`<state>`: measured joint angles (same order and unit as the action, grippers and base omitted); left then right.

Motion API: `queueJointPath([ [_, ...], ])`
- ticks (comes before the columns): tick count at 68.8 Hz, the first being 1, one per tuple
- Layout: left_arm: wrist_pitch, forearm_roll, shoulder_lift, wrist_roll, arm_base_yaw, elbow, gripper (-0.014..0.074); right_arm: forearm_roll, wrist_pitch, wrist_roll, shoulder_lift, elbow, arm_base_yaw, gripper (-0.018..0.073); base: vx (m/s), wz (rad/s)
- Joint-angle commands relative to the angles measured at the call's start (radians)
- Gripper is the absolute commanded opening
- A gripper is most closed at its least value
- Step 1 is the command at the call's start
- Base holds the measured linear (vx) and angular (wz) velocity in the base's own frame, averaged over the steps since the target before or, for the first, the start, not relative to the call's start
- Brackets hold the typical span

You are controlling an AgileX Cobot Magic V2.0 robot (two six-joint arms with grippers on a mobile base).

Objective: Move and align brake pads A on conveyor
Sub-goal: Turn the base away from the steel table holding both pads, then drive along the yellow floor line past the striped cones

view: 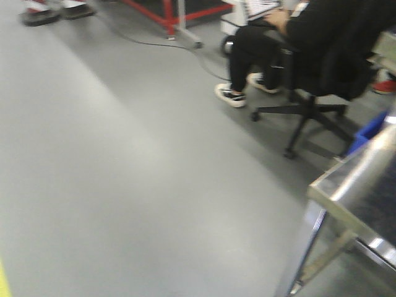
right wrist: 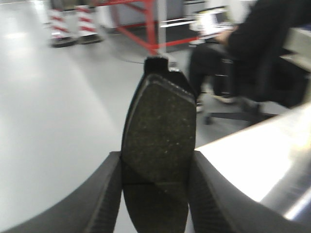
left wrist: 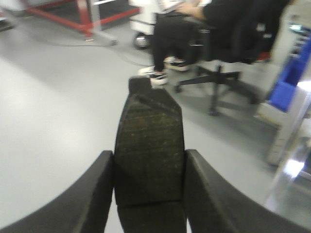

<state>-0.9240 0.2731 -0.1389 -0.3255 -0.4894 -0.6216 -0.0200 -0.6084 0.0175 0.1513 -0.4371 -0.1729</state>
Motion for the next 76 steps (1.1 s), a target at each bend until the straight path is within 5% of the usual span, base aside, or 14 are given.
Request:
queueJointPath([
  [1,0.097,0.013,-0.011,-0.001,-0.003,-0.024,-0.0006,-0.003,0.098,-0.01,0.011,-0.027,0.007,-0.0002,-0.22,0.88],
  [46,0.097,0.013,-0.011,-0.001,-0.002,-0.024,-0.0006,-0.004,0.098,-0.009,0.011,-0.027,0.007,-0.0002,-0.11,0.88],
  [76,0.097,0.012,-0.011,-0.001,-0.002,-0.024,-0.0006,-0.004,0.098,-0.008,0.011,-0.027,0.007,-0.0002,0.1,0.42],
])
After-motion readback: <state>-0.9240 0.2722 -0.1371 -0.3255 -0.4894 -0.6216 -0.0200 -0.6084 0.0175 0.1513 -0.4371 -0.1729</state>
